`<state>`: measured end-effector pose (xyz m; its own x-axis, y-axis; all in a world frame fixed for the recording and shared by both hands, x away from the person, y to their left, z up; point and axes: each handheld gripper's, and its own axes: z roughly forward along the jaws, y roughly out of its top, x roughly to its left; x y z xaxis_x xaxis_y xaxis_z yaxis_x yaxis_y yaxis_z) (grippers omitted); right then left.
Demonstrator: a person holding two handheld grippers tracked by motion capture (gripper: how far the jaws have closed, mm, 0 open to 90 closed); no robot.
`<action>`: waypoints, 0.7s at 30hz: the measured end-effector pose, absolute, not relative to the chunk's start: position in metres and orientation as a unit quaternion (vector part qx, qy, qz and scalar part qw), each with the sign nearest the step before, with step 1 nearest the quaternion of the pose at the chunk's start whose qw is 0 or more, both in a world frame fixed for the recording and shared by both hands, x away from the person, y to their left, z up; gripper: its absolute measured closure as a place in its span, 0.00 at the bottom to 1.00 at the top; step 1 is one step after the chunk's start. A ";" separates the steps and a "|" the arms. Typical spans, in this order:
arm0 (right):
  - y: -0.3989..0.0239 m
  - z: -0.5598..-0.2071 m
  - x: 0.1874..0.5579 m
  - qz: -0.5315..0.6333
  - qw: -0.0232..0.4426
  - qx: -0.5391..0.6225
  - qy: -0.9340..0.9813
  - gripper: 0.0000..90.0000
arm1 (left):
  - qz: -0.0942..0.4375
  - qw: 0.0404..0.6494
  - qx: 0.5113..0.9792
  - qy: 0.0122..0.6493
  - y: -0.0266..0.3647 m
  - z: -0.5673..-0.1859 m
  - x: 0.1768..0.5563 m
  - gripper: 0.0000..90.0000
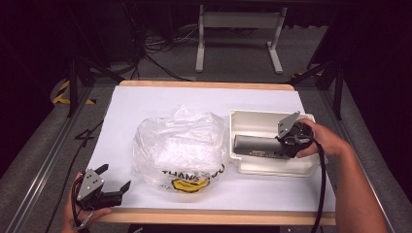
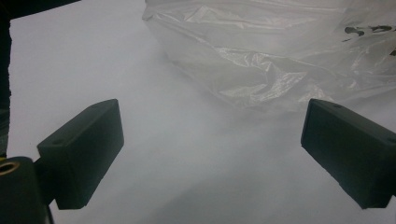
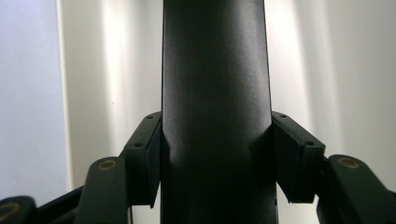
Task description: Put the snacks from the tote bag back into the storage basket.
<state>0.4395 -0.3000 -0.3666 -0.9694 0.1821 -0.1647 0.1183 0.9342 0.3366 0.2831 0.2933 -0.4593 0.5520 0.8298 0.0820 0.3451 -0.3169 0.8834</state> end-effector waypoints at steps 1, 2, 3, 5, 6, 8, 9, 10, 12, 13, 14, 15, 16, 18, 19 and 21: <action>-0.300 -0.367 0.440 0.164 0.098 0.073 0.979 0.47 | 0.276 0.440 0.763 0.385 0.294 -0.459 0.283 0.08; -0.300 -0.367 0.440 0.164 0.097 0.075 0.979 0.47 | 0.276 0.440 0.763 0.385 0.294 -0.459 0.283 0.08; -0.300 -0.367 0.440 0.162 0.095 0.078 0.979 0.47 | 0.275 0.440 0.763 0.385 0.293 -0.459 0.283 0.08; -0.300 -0.367 0.441 0.161 0.096 0.078 0.979 0.47 | 0.275 0.441 0.763 0.385 0.293 -0.459 0.283 0.07; -0.300 -0.367 0.441 0.160 0.098 0.077 0.979 0.47 | 0.276 0.441 0.763 0.385 0.293 -0.459 0.283 0.08; -0.299 -0.367 0.440 0.155 0.100 0.076 0.980 0.47 | 0.276 0.441 0.763 0.385 0.293 -0.459 0.283 0.08; -0.299 -0.366 0.439 0.154 0.100 0.078 0.980 0.47 | 0.276 0.440 0.763 0.384 0.293 -0.459 0.283 0.07; -0.299 -0.366 0.439 0.153 0.100 0.079 0.980 0.47 | 0.275 0.441 0.763 0.385 0.293 -0.459 0.283 0.08; -0.299 -0.366 0.440 0.155 0.103 0.079 0.979 0.47 | 0.275 0.441 0.763 0.385 0.293 -0.459 0.283 0.08; -0.299 -0.367 0.440 0.155 0.102 0.082 0.979 0.47 | 0.276 0.440 0.763 0.385 0.293 -0.459 0.283 0.08; -0.299 -0.367 0.440 0.153 0.099 0.083 0.980 0.47 | 0.276 0.440 0.763 0.385 0.294 -0.459 0.283 0.07; -0.299 -0.368 0.440 0.154 0.101 0.083 0.979 0.47 | 0.276 0.441 0.762 0.386 0.294 -0.459 0.283 0.07; -0.299 -0.368 0.441 0.152 0.100 0.083 0.980 0.47 | 0.276 0.441 0.762 0.385 0.294 -0.459 0.283 0.08; -0.299 -0.369 0.441 0.150 0.100 0.083 0.980 0.46 | 0.276 0.441 0.762 0.386 0.294 -0.459 0.283 0.07; -0.299 -0.369 0.441 0.149 0.100 0.083 0.980 0.46 | 0.276 0.441 0.762 0.385 0.294 -0.459 0.283 0.08; -0.299 -0.369 0.441 0.146 0.101 0.083 0.981 0.46 | 0.276 0.441 0.762 0.385 0.294 -0.459 0.283 0.07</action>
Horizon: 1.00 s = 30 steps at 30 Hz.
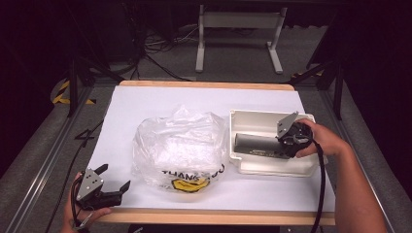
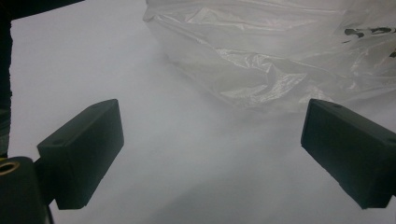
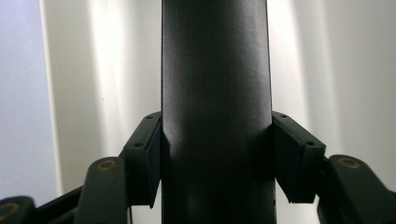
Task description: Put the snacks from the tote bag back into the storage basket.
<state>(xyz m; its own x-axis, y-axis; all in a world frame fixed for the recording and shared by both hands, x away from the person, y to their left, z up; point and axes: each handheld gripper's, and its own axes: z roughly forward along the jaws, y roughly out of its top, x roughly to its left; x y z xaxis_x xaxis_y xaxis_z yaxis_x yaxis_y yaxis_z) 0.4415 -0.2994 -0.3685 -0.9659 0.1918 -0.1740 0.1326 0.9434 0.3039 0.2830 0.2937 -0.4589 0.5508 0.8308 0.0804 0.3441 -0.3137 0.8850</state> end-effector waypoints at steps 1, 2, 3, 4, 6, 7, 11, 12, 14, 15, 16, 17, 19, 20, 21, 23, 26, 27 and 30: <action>-0.299 -0.369 0.442 0.145 0.103 0.083 0.981 0.46 | 0.275 0.441 0.762 0.385 0.294 -0.459 0.283 0.08; -0.299 -0.369 0.442 0.143 0.106 0.085 0.980 0.46 | 0.276 0.441 0.763 0.385 0.294 -0.459 0.283 0.07; -0.300 -0.369 0.442 0.140 0.108 0.085 0.981 0.46 | 0.275 0.441 0.762 0.386 0.294 -0.459 0.283 0.08; -0.300 -0.369 0.442 0.138 0.109 0.086 0.981 0.46 | 0.275 0.441 0.762 0.385 0.294 -0.459 0.283 0.08; -0.300 -0.369 0.442 0.138 0.108 0.083 0.981 0.46 | 0.275 0.441 0.762 0.385 0.293 -0.459 0.283 0.08; -0.300 -0.369 0.442 0.139 0.108 0.083 0.981 0.46 | 0.274 0.441 0.763 0.385 0.293 -0.459 0.283 0.08; -0.300 -0.369 0.443 0.137 0.110 0.090 0.980 0.45 | 0.274 0.441 0.763 0.385 0.293 -0.459 0.283 0.07; -0.301 -0.369 0.443 0.139 0.113 0.090 0.980 0.45 | 0.274 0.441 0.763 0.386 0.293 -0.459 0.283 0.08; -0.301 -0.367 0.443 0.144 0.114 0.088 0.979 0.45 | 0.274 0.441 0.763 0.386 0.294 -0.459 0.283 0.08; -0.301 -0.367 0.442 0.145 0.115 0.088 0.979 0.45 | 0.274 0.441 0.763 0.385 0.294 -0.459 0.283 0.08; -0.300 -0.367 0.442 0.144 0.116 0.088 0.979 0.46 | 0.274 0.441 0.763 0.385 0.293 -0.459 0.283 0.08; -0.300 -0.367 0.442 0.143 0.118 0.087 0.979 0.46 | 0.274 0.441 0.763 0.385 0.293 -0.459 0.283 0.07; -0.298 -0.366 0.441 0.144 0.121 0.083 0.978 0.46 | 0.274 0.441 0.763 0.385 0.293 -0.458 0.283 0.07; -0.298 -0.366 0.441 0.143 0.121 0.084 0.979 0.46 | 0.274 0.441 0.763 0.384 0.293 -0.458 0.283 0.08; -0.298 -0.366 0.441 0.147 0.122 0.082 0.978 0.46 | 0.274 0.441 0.763 0.384 0.293 -0.458 0.283 0.08; -0.297 -0.366 0.441 0.147 0.119 0.082 0.979 0.47 | 0.273 0.442 0.763 0.384 0.293 -0.459 0.283 0.08; -0.293 -0.366 0.440 0.143 0.117 0.071 0.980 0.47 | 0.272 0.444 0.763 0.384 0.293 -0.459 0.282 0.08; -0.293 -0.366 0.440 0.143 0.117 0.068 0.980 0.47 | 0.274 0.443 0.763 0.383 0.294 -0.459 0.282 0.08; -0.292 -0.365 0.441 0.143 0.114 0.070 0.981 0.47 | 0.273 0.444 0.762 0.385 0.294 -0.459 0.283 0.08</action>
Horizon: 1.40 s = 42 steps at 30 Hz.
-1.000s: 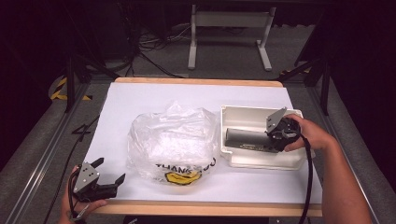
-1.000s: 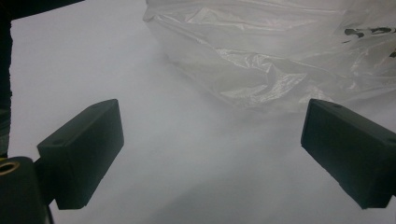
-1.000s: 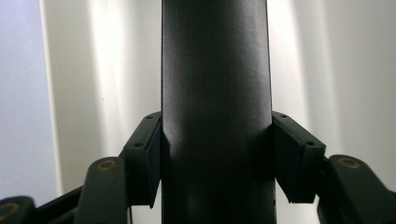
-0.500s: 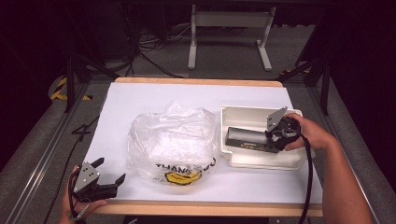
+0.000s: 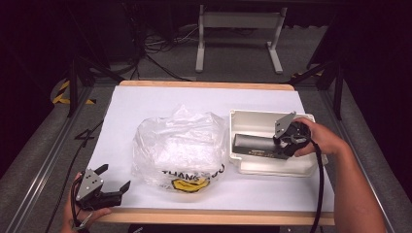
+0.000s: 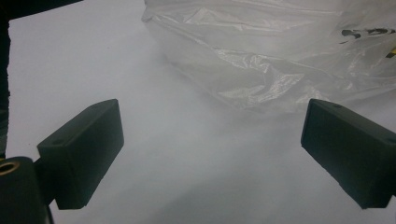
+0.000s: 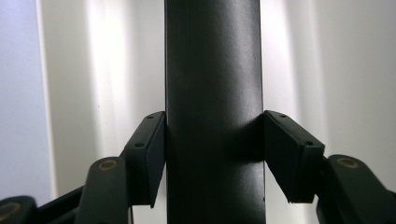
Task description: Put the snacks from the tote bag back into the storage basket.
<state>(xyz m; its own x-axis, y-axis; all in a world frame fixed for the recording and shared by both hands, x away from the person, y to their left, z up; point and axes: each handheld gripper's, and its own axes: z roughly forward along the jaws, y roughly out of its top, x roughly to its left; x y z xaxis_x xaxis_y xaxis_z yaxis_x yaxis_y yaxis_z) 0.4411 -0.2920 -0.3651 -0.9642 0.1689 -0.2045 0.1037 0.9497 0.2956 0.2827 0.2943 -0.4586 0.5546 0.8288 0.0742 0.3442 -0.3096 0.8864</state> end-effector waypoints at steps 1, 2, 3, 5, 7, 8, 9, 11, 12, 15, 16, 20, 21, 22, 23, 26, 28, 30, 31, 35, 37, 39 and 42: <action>-0.292 -0.365 0.441 0.143 0.113 0.072 0.981 0.47 | 0.273 0.444 0.762 0.384 0.294 -0.459 0.283 0.08; -0.292 -0.364 0.441 0.144 0.114 0.074 0.980 0.46 | 0.274 0.443 0.763 0.384 0.294 -0.459 0.283 0.07; -0.292 -0.364 0.441 0.145 0.114 0.074 0.980 0.46 | 0.273 0.443 0.762 0.384 0.294 -0.459 0.283 0.07; -0.293 -0.363 0.441 0.152 0.121 0.074 0.978 0.47 | 0.273 0.443 0.763 0.384 0.294 -0.459 0.283 0.08; -0.295 -0.358 0.439 0.170 0.131 0.078 0.974 0.46 | 0.274 0.443 0.763 0.383 0.294 -0.458 0.282 0.07; -0.296 -0.355 0.438 0.184 0.134 0.078 0.971 0.46 | 0.274 0.443 0.763 0.383 0.294 -0.458 0.282 0.08; -0.296 -0.355 0.438 0.184 0.134 0.078 0.971 0.46 | 0.274 0.443 0.763 0.383 0.294 -0.458 0.282 0.07; -0.298 -0.347 0.435 0.195 0.153 0.086 0.965 0.45 | 0.273 0.444 0.762 0.383 0.294 -0.458 0.282 0.07; -0.300 -0.343 0.433 0.204 0.159 0.091 0.962 0.46 | 0.273 0.444 0.762 0.383 0.294 -0.458 0.283 0.08; -0.303 -0.338 0.427 0.231 0.176 0.099 0.952 0.46 | 0.273 0.445 0.762 0.384 0.294 -0.458 0.282 0.08; -0.304 -0.337 0.425 0.236 0.180 0.102 0.949 0.46 | 0.272 0.445 0.762 0.384 0.294 -0.458 0.283 0.08; -0.303 -0.333 0.419 0.246 0.194 0.104 0.944 0.45 | 0.272 0.444 0.762 0.384 0.294 -0.458 0.283 0.07; -0.303 -0.332 0.417 0.248 0.198 0.103 0.943 0.44 | 0.272 0.444 0.762 0.384 0.294 -0.458 0.283 0.08; -0.304 -0.331 0.416 0.250 0.201 0.109 0.941 0.44 | 0.272 0.445 0.762 0.384 0.294 -0.458 0.283 0.08; -0.304 -0.330 0.416 0.252 0.204 0.112 0.939 0.45 | 0.273 0.445 0.762 0.383 0.294 -0.458 0.283 0.08; -0.306 -0.329 0.413 0.261 0.212 0.123 0.934 0.44 | 0.273 0.445 0.762 0.383 0.295 -0.458 0.282 0.07; -0.306 -0.328 0.411 0.266 0.215 0.126 0.931 0.43 | 0.272 0.446 0.761 0.385 0.296 -0.458 0.282 0.08; -0.307 -0.329 0.408 0.278 0.219 0.142 0.924 0.43 | 0.272 0.447 0.759 0.387 0.296 -0.459 0.283 0.08; -0.307 -0.329 0.407 0.285 0.219 0.148 0.922 0.42 | 0.272 0.447 0.760 0.387 0.296 -0.459 0.283 0.08; -0.306 -0.332 0.399 0.300 0.235 0.170 0.909 0.40 | 0.272 0.446 0.760 0.385 0.296 -0.458 0.282 0.08; -0.307 -0.334 0.394 0.310 0.243 0.173 0.903 0.40 | 0.272 0.446 0.760 0.386 0.296 -0.459 0.282 0.08; -0.307 -0.334 0.389 0.312 0.254 0.179 0.898 0.40 | 0.273 0.443 0.762 0.385 0.295 -0.459 0.283 0.08; -0.309 -0.336 0.382 0.318 0.261 0.189 0.892 0.39 | 0.274 0.444 0.761 0.385 0.295 -0.459 0.283 0.08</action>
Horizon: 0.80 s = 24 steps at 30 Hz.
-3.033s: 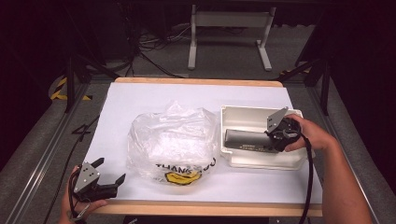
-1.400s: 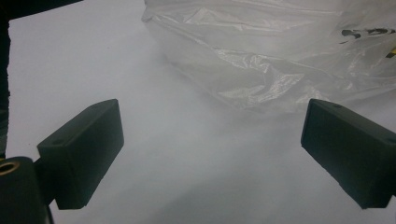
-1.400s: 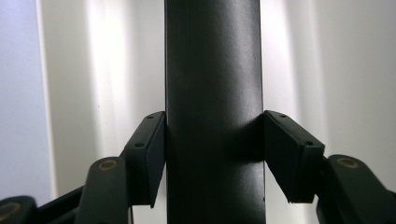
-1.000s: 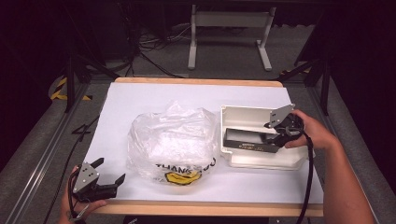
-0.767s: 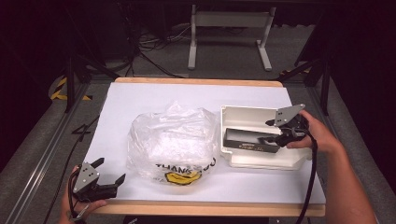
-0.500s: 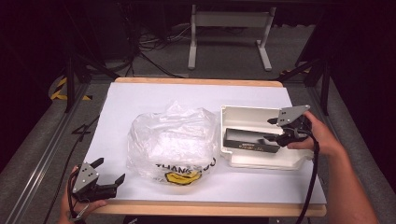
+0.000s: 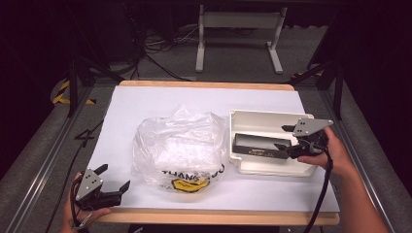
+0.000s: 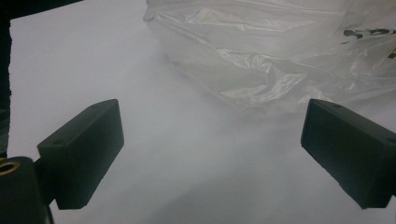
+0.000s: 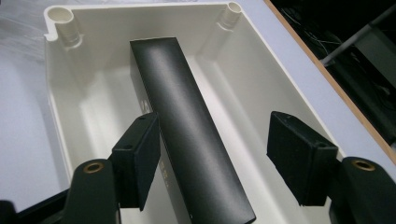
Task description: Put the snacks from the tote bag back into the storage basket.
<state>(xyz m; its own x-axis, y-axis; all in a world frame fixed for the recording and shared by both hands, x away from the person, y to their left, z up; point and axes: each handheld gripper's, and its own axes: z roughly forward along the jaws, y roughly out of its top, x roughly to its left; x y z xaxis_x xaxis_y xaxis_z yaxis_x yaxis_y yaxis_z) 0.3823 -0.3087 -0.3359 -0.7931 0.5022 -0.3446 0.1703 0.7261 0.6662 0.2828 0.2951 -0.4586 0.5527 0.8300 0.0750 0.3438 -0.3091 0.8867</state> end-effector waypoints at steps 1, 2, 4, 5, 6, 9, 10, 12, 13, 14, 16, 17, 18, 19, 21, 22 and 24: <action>-0.309 -0.337 0.380 0.319 0.263 0.195 0.890 0.38 | 0.274 0.444 0.761 0.386 0.295 -0.458 0.283 0.08; -0.309 -0.338 0.379 0.319 0.263 0.199 0.888 0.38 | 0.275 0.444 0.761 0.386 0.295 -0.458 0.283 0.08; -0.311 -0.339 0.377 0.324 0.268 0.207 0.883 0.37 | 0.275 0.445 0.760 0.386 0.295 -0.458 0.282 0.08; -0.312 -0.339 0.375 0.324 0.274 0.214 0.880 0.37 | 0.276 0.445 0.760 0.386 0.295 -0.458 0.282 0.08; -0.313 -0.340 0.373 0.326 0.279 0.221 0.876 0.36 | 0.277 0.445 0.759 0.386 0.296 -0.457 0.282 0.08; -0.315 -0.341 0.367 0.336 0.284 0.229 0.868 0.35 | 0.276 0.445 0.759 0.386 0.295 -0.457 0.282 0.08; -0.315 -0.341 0.366 0.337 0.287 0.234 0.866 0.34 | 0.276 0.445 0.760 0.386 0.295 -0.457 0.282 0.08; -0.316 -0.341 0.363 0.338 0.290 0.241 0.862 0.33 | 0.277 0.446 0.759 0.385 0.296 -0.457 0.283 0.08; -0.317 -0.341 0.361 0.337 0.295 0.245 0.860 0.33 | 0.277 0.447 0.757 0.387 0.296 -0.458 0.283 0.08; -0.318 -0.341 0.359 0.340 0.295 0.247 0.858 0.33 | 0.277 0.448 0.757 0.388 0.297 -0.458 0.283 0.08; -0.319 -0.341 0.355 0.343 0.301 0.253 0.853 0.32 | 0.276 0.448 0.758 0.386 0.297 -0.458 0.284 0.08; -0.319 -0.341 0.355 0.343 0.302 0.256 0.852 0.31 | 0.274 0.448 0.759 0.386 0.297 -0.458 0.284 0.08; -0.319 -0.341 0.354 0.342 0.302 0.258 0.852 0.30 | 0.274 0.448 0.758 0.387 0.296 -0.458 0.284 0.08; -0.319 -0.341 0.352 0.340 0.303 0.261 0.851 0.30 | 0.274 0.447 0.759 0.386 0.295 -0.458 0.284 0.08; -0.320 -0.342 0.349 0.340 0.307 0.265 0.848 0.28 | 0.274 0.448 0.758 0.385 0.295 -0.458 0.285 0.08; -0.320 -0.342 0.347 0.341 0.309 0.267 0.846 0.28 | 0.273 0.449 0.759 0.385 0.295 -0.458 0.285 0.08; -0.322 -0.343 0.344 0.341 0.315 0.275 0.842 0.25 | 0.273 0.450 0.758 0.385 0.295 -0.458 0.286 0.08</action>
<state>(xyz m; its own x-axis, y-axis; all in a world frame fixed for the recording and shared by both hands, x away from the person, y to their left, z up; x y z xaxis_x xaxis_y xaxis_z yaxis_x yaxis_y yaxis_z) 0.3437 -0.3219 -0.3432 -0.6497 0.6781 -0.3436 0.2479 0.6162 0.7475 0.2862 0.2955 -0.4580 0.5546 0.8293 0.0684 0.3381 -0.2997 0.8921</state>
